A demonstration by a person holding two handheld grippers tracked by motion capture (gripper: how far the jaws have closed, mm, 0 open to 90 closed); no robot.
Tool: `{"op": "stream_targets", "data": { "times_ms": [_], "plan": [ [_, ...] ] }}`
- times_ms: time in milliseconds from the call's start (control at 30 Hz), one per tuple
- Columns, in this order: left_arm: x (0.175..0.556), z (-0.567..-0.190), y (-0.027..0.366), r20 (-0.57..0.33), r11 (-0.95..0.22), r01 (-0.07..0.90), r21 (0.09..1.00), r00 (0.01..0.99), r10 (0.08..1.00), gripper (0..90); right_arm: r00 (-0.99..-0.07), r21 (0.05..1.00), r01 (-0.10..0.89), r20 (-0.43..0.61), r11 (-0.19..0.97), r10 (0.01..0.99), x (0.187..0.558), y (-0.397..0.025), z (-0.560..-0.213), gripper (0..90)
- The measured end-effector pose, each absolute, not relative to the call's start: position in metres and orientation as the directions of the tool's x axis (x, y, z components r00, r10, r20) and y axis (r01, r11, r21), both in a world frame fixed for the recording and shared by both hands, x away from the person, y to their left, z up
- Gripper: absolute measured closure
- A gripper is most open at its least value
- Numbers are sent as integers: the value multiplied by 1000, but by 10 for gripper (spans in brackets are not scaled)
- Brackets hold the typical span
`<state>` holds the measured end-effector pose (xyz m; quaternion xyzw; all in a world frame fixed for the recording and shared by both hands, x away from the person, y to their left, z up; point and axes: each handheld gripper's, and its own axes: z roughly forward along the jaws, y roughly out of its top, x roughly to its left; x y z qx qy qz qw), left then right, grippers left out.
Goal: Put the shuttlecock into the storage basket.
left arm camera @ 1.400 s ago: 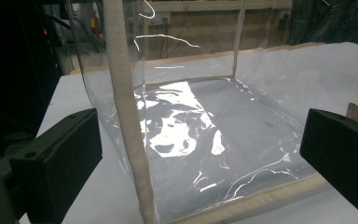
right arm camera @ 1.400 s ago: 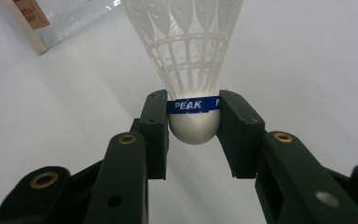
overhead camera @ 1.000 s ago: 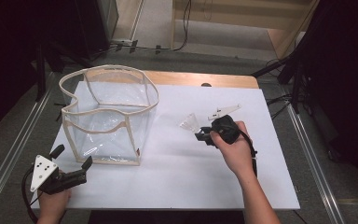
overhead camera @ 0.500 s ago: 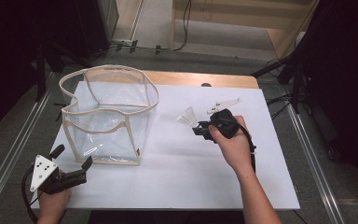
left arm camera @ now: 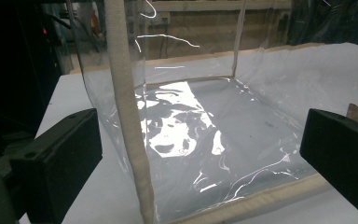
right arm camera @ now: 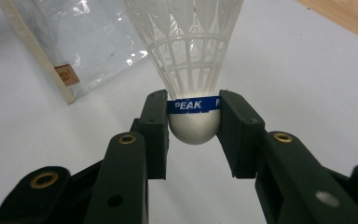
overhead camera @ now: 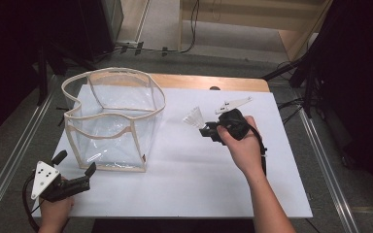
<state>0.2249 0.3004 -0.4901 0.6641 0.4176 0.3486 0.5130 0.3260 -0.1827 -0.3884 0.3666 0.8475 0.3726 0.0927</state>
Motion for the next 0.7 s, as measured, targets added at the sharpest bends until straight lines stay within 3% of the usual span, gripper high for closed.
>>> {"op": "stream_targets", "data": {
  "times_ms": [700],
  "plan": [
    [225,-490,300,38,-131,199,971,414,910,0,-723,718,530,105,451,683,331,-178,-371,622]
  ]
}}
